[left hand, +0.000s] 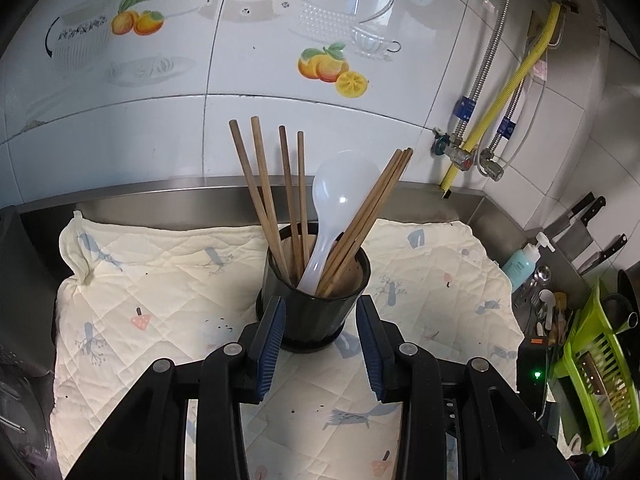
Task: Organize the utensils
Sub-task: 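Open both tools and move the right tool back over the last chopsticks, then grasp a chopstick on the cloth with the left tool while the right tool grasps another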
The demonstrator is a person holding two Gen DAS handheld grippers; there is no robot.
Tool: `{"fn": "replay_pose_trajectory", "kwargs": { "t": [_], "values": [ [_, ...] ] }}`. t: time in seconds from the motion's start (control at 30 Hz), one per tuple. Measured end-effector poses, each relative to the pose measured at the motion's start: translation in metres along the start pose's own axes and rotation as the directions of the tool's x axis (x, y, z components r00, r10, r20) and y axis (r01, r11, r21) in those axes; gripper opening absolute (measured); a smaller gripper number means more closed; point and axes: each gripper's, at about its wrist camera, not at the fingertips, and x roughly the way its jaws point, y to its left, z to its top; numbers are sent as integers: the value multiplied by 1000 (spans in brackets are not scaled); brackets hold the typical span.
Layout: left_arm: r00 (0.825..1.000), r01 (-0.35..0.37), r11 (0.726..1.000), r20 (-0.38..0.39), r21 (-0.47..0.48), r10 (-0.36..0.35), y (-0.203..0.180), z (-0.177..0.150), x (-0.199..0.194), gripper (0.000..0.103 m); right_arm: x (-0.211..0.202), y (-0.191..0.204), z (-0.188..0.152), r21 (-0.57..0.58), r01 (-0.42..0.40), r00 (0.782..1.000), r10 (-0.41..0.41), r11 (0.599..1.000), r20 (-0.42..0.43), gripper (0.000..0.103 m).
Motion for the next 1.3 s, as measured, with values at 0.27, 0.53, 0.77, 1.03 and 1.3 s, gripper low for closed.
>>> {"fn": "replay_pose_trajectory", "kwargs": {
  "t": [0.27,0.53,0.77,1.03,1.3],
  "values": [
    [1000,12,1000,-15,-2,-12,3,-1,7,40,9,4,7,14,29,1000,-28,999,-9,15],
    [997,44,999,-58,23,-42,-8,-9,21,40,16,11,15,-4,70,997,-70,998,-27,15],
    [986,106,992,-135,64,-97,-30,-23,43,40,8,6,11,-13,60,998,-60,998,-20,13],
    [957,189,977,-243,101,-160,-59,-51,82,40,-10,-9,3,-1,73,997,-73,997,-2,13],
    [916,271,948,-347,165,-201,-93,-71,123,39,-19,-32,-7,47,79,997,-80,996,16,13]
  ]
}}
